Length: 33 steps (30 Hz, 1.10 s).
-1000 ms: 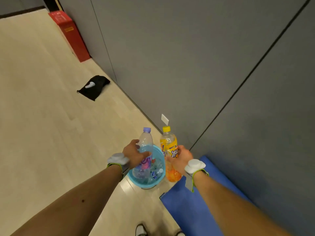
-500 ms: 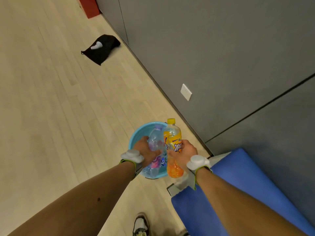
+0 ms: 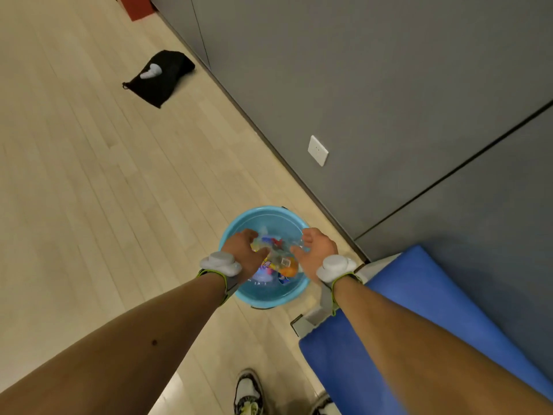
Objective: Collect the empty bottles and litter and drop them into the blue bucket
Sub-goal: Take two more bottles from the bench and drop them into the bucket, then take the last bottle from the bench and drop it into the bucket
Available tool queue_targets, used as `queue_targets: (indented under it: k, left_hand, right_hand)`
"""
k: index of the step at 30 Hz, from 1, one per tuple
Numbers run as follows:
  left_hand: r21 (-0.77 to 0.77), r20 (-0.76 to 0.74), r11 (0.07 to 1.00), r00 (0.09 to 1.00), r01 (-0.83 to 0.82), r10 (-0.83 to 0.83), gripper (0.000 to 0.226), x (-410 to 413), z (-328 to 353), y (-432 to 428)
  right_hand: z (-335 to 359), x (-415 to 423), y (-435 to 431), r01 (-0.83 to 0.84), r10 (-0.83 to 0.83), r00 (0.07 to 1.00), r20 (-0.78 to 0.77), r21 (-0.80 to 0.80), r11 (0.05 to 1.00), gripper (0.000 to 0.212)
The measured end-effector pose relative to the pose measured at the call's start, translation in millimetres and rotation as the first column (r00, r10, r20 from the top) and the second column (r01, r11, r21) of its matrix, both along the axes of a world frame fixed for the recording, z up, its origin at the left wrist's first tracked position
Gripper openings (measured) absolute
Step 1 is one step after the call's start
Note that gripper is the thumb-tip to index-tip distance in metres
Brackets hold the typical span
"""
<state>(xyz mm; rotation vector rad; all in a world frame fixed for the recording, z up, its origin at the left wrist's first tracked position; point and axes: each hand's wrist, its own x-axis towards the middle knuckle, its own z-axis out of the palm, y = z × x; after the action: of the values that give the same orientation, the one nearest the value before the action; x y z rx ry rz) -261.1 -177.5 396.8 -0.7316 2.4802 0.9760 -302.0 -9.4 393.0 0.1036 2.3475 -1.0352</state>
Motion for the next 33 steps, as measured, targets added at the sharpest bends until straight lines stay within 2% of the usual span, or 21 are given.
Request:
queue_targets:
  k: [6,10,21,27,33]
  left_hand:
    - [-0.007,-0.054,0.998,0.996,0.07,-0.071,0.039,-10.2,41.6,11.5]
    - [0.036,-0.121,0.994,0.987,0.107,-0.101,0.029,-24.1,92.7,28.7]
    - [0.06,-0.281,0.941,0.91,0.332,-0.303,0.007,-55.2,281.0,138.1]
    - [0.075,-0.348,0.888,0.846,0.454,-0.403,0.005,-46.1,363.0,214.8]
    - [0.024,-0.437,0.821,0.745,0.57,-0.504,0.015,-24.0,428.0,294.9]
  right_hand:
    - [41.6,-1.7,25.1,0.029,-0.029,1.0,-0.012,0.01,1.0,0.037]
    - [89.0,-5.0,44.3,0.069,-0.066,0.994,-0.088,0.033,0.997,0.025]
    - [285.9,-0.7,156.8,0.3,-0.29,0.919,-0.267,-0.003,0.954,0.02]
    - [368.8,37.5,231.2,0.41,-0.39,0.863,-0.32,-0.008,0.912,0.021]
    - [422.4,84.3,300.1,0.509,-0.476,0.79,-0.387,-0.021,0.861,0.021]
